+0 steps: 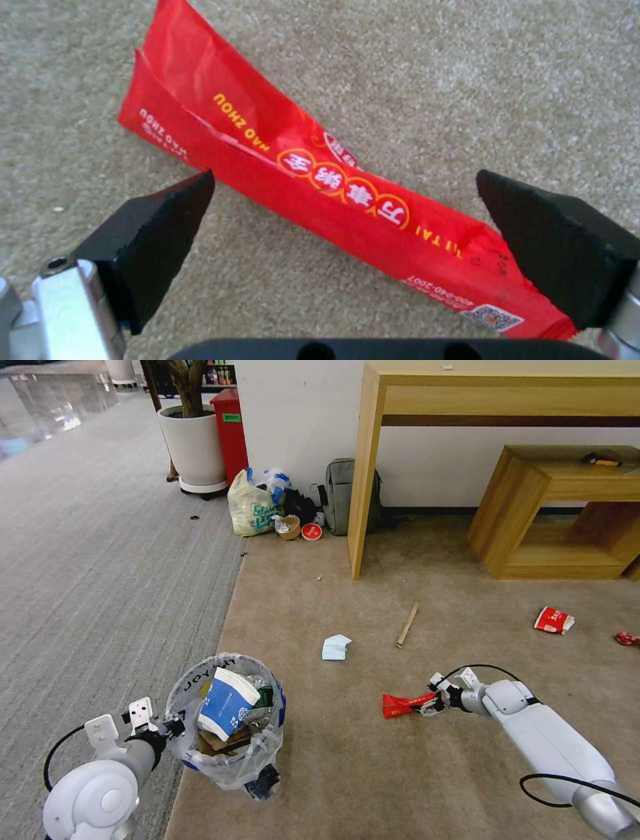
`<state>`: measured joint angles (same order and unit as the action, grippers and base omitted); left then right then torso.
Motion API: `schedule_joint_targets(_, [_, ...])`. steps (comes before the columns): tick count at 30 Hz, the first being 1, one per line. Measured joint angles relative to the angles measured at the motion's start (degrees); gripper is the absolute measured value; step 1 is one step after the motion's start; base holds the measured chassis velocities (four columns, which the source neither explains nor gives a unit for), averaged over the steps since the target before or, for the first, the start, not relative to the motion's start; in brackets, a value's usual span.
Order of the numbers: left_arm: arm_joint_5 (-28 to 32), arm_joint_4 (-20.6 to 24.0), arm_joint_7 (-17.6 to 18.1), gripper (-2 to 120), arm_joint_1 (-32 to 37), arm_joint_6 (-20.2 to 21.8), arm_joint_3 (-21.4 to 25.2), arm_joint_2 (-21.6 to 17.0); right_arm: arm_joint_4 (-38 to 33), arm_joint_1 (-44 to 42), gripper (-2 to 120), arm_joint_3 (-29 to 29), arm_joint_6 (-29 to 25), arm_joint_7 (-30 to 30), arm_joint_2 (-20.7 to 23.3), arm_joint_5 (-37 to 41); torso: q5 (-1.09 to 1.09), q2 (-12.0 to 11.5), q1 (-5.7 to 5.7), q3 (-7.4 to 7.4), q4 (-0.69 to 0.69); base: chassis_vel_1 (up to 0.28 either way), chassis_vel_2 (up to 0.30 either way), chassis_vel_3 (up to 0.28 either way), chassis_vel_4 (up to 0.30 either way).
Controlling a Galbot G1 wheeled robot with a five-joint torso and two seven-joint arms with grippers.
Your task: Pick up the trash bin and place the garbage on the floor into it.
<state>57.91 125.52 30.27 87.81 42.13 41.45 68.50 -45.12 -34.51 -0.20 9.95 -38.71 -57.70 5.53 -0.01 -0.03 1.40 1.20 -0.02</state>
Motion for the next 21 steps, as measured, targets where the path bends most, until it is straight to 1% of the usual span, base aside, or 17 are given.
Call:
schedule_joint_targets(12, [0.0, 0.4, 0.0, 0, 0.0, 0.0, -0.1, 0.0, 2.5, 0.7, 100, -0.2, -0.2, 2.1, -2.6, -3.6, 0.00, 0.0, 0.00, 0.00, 0.00, 0.000, 0.000, 0.000, 0.000])
schedule_joint_targets(18, [0.0, 0.4, 0.2, 0, 0.1, 0.0, -0.3, 0.1, 6.2, 1.8, 100, 0.2, -0.4, 3.4, -5.3, -5.5, 0.00, 0.0, 0.00, 0.00, 0.00, 0.000, 0.000, 0.000, 0.000])
schedule_joint_targets(21, [0.0, 0.5, 0.3, 0, 0.0, 0.0, -0.3, 0.2, 6.9, 1.8, 100, 0.4, -0.4, 3.7, -5.7, -5.6, 0.01, 0.0, 0.00, 0.00, 0.01, 0.000, 0.000, 0.000, 0.000])
